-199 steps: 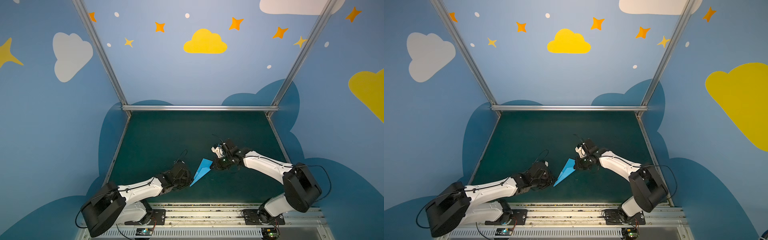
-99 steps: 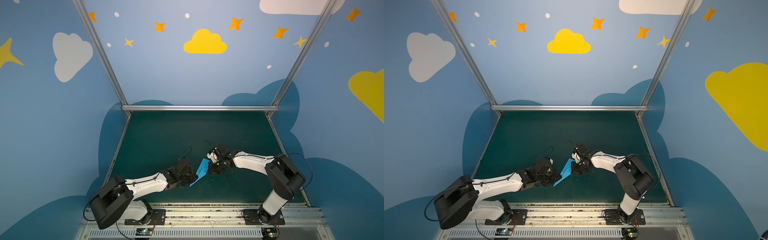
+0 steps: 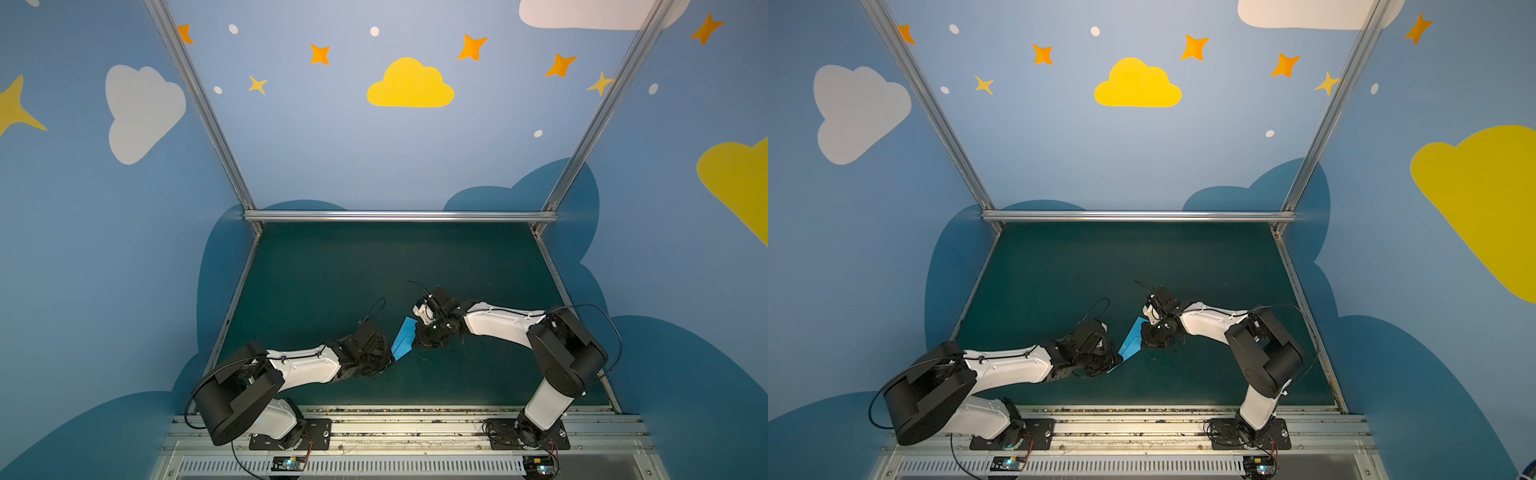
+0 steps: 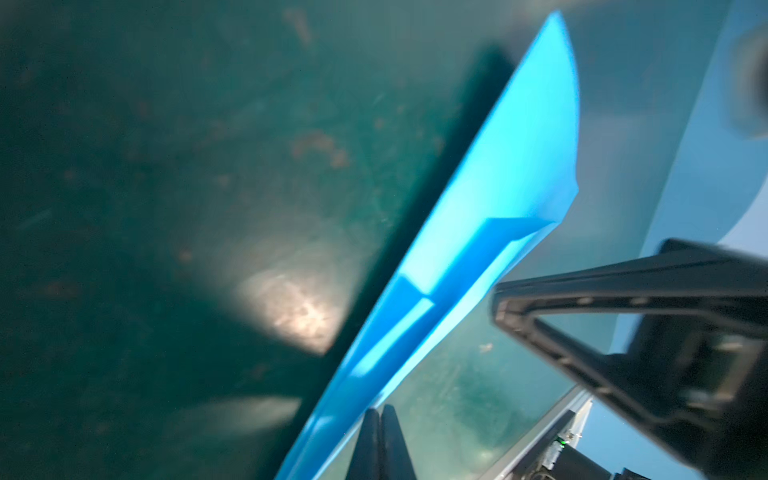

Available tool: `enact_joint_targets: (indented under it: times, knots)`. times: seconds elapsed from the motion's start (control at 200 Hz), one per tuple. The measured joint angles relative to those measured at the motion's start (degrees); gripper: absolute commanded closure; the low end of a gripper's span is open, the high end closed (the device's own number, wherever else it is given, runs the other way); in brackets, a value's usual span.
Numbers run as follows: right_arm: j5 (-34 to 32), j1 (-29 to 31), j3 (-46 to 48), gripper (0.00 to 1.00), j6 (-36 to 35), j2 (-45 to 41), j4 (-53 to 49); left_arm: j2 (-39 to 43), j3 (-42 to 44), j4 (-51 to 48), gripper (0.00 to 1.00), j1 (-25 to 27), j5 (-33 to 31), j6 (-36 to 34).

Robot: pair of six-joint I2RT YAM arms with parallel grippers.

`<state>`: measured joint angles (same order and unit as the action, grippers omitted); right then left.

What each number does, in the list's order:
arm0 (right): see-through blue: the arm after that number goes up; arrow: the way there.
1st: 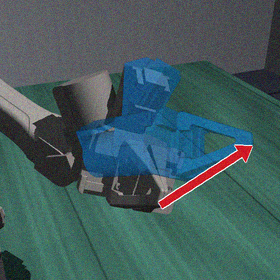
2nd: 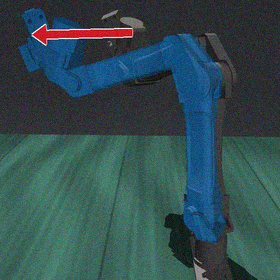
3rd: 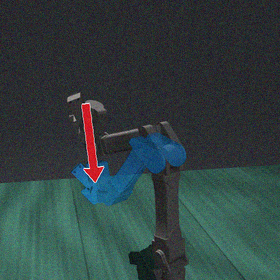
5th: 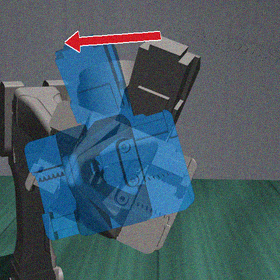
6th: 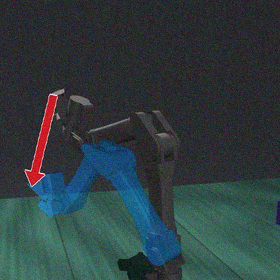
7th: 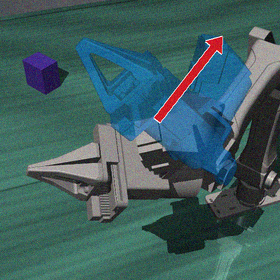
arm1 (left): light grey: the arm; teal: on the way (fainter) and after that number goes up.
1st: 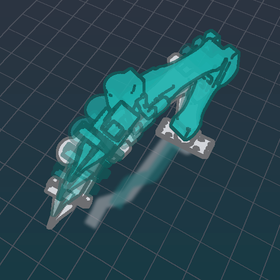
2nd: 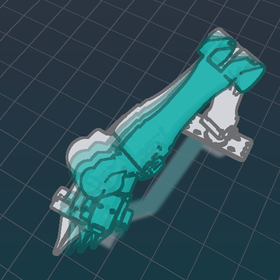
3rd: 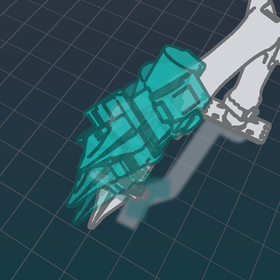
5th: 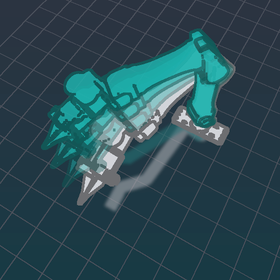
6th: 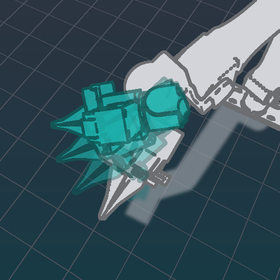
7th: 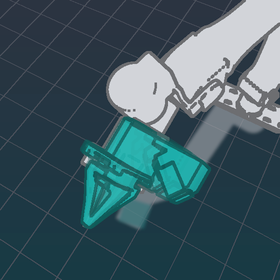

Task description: Fold a paper plane with a square sheet of paper (fold left side to right side)

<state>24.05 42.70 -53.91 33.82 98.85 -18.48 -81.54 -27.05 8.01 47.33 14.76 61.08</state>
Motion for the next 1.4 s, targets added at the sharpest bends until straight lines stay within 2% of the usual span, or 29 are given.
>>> enact_joint_targets:
  times: [0.32, 0.746, 1.402]
  knots:
    - [0.59, -0.13, -1.81, 1.0, 0.09, 4.22, 0.63, 0.15, 2.21, 3.06, 0.96, 0.0, 0.07, 0.15]
    - [2.1, -0.7, -0.52, 1.0, 0.94, 4.2, 3.02, 5.81, 7.32, 3.41, 0.96, 0.04, -0.52, 1.29]
    - [2.49, -0.98, -0.39, 1.0, 0.94, 4.2, 3.23, 9.92, 11.21, 4.81, 0.96, 0.26, -1.88, 2.82]
